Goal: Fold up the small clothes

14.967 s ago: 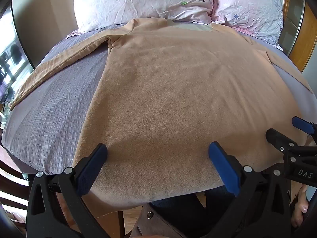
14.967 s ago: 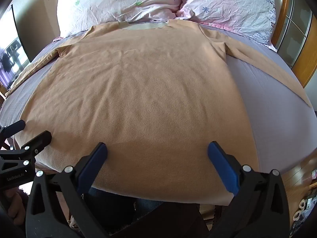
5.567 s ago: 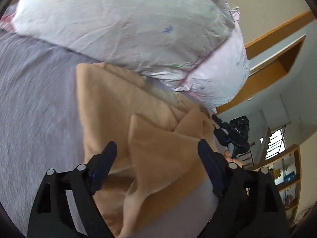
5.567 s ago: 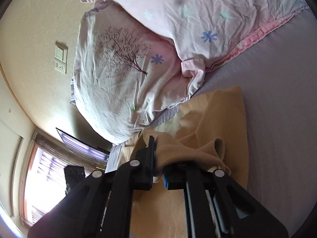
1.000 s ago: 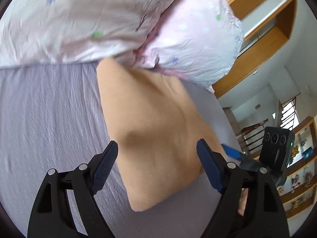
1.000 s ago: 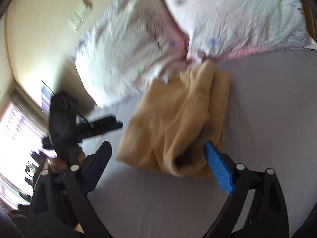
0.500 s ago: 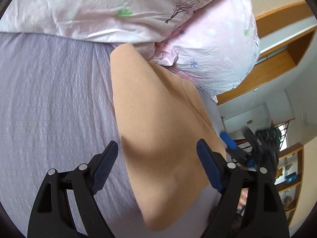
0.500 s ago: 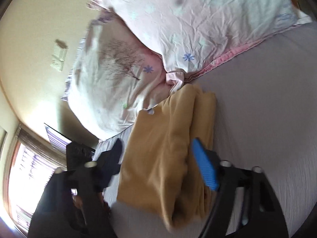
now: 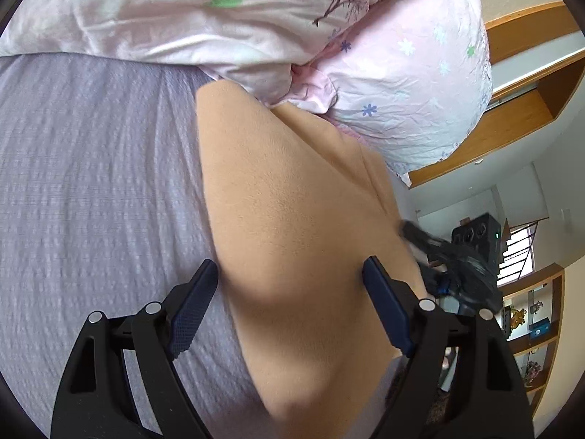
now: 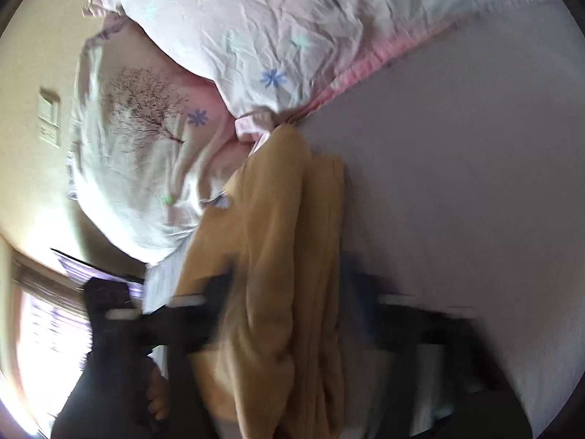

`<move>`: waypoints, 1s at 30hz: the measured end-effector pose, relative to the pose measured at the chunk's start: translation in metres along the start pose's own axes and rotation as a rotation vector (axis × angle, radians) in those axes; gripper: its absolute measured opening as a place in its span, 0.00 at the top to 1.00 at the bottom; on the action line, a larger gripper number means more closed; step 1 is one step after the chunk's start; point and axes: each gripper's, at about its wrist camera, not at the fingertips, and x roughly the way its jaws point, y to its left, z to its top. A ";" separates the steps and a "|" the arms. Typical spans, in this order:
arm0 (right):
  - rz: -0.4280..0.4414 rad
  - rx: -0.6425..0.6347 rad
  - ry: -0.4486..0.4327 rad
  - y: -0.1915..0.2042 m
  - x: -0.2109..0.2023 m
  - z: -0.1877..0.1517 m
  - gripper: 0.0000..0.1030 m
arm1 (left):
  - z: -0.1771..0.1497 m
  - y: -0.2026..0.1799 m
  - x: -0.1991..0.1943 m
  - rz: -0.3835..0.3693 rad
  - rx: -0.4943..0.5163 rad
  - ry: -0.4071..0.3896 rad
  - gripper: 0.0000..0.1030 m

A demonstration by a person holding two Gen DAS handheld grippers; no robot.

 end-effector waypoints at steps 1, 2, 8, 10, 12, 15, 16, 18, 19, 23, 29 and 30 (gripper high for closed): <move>0.027 0.000 0.013 -0.002 -0.001 -0.005 0.18 | 0.001 0.000 0.003 -0.004 -0.004 0.006 0.21; 0.047 0.009 0.039 -0.005 0.001 -0.008 0.18 | 0.002 0.001 0.006 -0.007 -0.009 0.011 0.21; 0.127 0.021 0.118 -0.012 0.010 -0.031 0.56 | -0.001 0.008 0.009 -0.061 -0.046 -0.006 0.38; 0.143 0.007 0.107 -0.007 0.014 -0.034 0.62 | -0.003 0.011 0.004 -0.085 -0.048 -0.012 0.50; 0.174 -0.010 0.095 0.001 0.015 -0.036 0.65 | -0.005 0.014 -0.006 -0.115 -0.048 -0.017 0.58; 0.246 -0.076 0.086 0.029 0.017 -0.040 0.66 | -0.010 0.018 -0.043 -0.116 -0.005 -0.072 0.59; 0.256 -0.111 0.092 0.043 0.027 -0.039 0.66 | -0.012 0.021 -0.054 -0.115 0.002 -0.094 0.59; 0.244 -0.153 0.121 0.059 0.045 -0.042 0.64 | -0.015 0.027 -0.076 -0.075 0.028 -0.141 0.57; 0.207 -0.162 0.153 0.063 0.059 -0.045 0.62 | -0.016 0.031 -0.084 -0.020 0.041 -0.156 0.55; 0.078 -0.172 0.089 0.063 0.056 -0.049 0.50 | -0.031 0.040 -0.113 0.134 0.070 -0.194 0.54; 0.319 -0.283 0.068 0.106 0.021 -0.071 0.17 | -0.089 -0.007 -0.144 0.067 0.286 -0.262 0.28; 0.316 -0.295 0.108 0.110 0.029 -0.080 0.15 | -0.097 -0.013 -0.141 0.063 0.318 -0.256 0.22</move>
